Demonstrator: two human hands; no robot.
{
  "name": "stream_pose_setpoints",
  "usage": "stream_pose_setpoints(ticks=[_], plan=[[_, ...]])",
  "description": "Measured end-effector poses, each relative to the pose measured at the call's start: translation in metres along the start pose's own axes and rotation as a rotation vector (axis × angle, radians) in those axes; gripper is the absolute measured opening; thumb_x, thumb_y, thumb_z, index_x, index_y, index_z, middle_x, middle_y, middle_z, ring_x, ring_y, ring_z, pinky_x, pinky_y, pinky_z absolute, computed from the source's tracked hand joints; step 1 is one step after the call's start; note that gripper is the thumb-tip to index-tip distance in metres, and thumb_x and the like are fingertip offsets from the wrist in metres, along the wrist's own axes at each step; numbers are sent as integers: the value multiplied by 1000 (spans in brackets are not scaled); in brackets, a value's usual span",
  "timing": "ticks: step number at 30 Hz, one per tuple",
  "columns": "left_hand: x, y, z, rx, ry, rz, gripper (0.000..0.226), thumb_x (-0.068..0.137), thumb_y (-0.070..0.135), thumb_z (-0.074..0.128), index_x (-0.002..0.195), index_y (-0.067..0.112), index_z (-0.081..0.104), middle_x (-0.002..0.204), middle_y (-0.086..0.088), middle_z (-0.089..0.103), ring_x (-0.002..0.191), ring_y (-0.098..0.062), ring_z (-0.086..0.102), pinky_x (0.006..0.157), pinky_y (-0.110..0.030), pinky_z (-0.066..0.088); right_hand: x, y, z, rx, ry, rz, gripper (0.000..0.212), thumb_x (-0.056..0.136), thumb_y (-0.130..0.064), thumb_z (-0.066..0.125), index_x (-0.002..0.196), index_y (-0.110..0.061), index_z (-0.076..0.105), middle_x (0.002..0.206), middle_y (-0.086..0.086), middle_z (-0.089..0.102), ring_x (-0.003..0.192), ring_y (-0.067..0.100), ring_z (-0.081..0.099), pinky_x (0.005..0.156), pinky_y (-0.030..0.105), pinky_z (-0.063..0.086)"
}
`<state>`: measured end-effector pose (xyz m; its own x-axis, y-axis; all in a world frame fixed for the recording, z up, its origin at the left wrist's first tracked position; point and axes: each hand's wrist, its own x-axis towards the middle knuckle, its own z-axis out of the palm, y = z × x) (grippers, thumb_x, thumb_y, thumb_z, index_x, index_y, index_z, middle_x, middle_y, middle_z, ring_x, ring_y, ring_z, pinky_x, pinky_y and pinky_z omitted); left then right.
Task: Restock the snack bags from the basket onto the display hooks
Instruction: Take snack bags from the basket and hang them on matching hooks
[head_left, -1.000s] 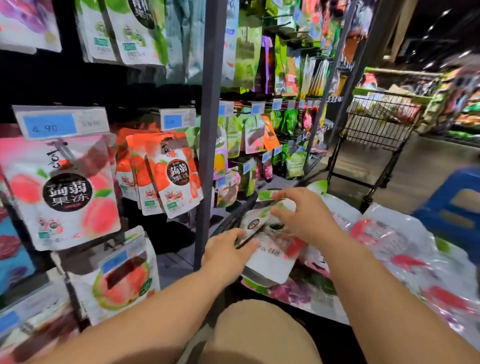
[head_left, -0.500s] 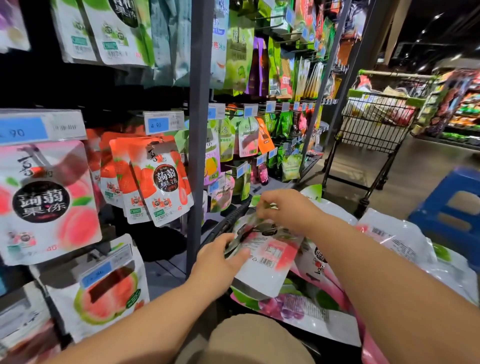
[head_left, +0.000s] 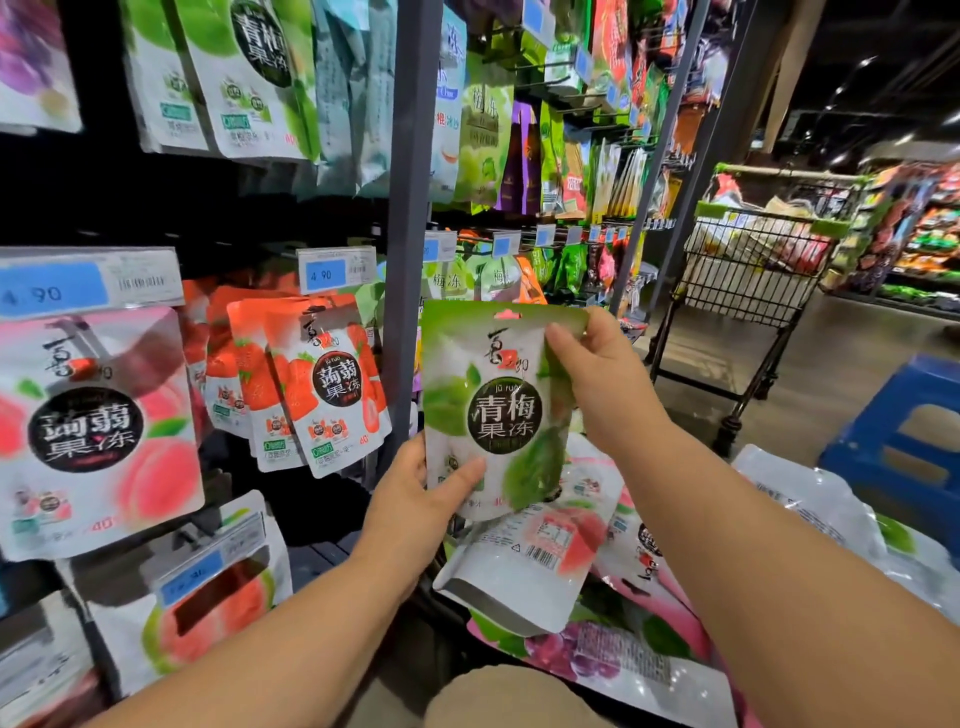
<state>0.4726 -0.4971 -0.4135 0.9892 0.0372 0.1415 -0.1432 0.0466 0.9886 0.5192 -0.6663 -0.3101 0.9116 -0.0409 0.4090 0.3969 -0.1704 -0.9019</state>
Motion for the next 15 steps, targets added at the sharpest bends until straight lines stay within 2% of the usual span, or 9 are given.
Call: stream_pose_setpoints(ticks=[2,4,5,7,9,11,13,15], plan=[[-1,4,0,-86,-53,9,67,62,47,83,121,25,61,111,0,74,103,-21,71,98,-52,51,0,-6,4,95,33,15,10,101,-16,54,94,-22,57,98,17,67,83,29,67,72,45,58],[-2,8,0,-159,-126,10,77,57,38,87,126,21,58,114,-6,73,106,-28,69,99,-54,50,0,-11,7,174,57,38,7,101,-14,53,97,-18,56,99,19,67,83,30,67,76,48,57],[-3,8,0,-198,-178,-7,79,55,31,87,127,19,56,116,-9,72,108,-30,69,99,-53,50,-1,-13,8,198,59,60,7,101,-13,53,97,-17,56,96,17,68,79,28,67,73,45,58],[-6,11,0,-277,-300,-50,76,55,18,86,125,14,58,117,-14,71,107,-33,68,93,-45,55,-3,-14,11,221,28,108,7,102,-14,53,97,-18,57,91,12,69,73,24,67,66,39,58],[-13,17,2,-316,-346,-108,61,59,5,80,118,9,64,111,-16,73,102,-32,70,83,-36,59,-3,-13,9,185,-42,156,6,101,-19,54,97,-18,58,89,13,67,75,30,64,70,47,56],[-22,18,5,-343,-274,-147,57,62,-1,81,116,7,67,108,-15,74,98,-31,72,82,-38,59,3,-12,-1,96,-112,194,15,102,-29,53,96,-16,57,85,13,62,76,32,57,73,50,52],[-31,13,4,-373,-119,-143,51,69,8,76,118,12,67,107,-9,75,97,-26,73,87,-41,54,14,-12,-16,-37,-112,231,27,103,-39,47,103,-14,55,93,11,67,81,28,61,80,45,55],[-39,7,4,-420,12,-148,46,75,12,71,121,17,65,111,-6,75,99,-21,72,92,-40,51,30,-4,-35,-415,-62,230,40,104,-45,41,110,-8,56,103,16,67,95,30,64,86,46,54]])
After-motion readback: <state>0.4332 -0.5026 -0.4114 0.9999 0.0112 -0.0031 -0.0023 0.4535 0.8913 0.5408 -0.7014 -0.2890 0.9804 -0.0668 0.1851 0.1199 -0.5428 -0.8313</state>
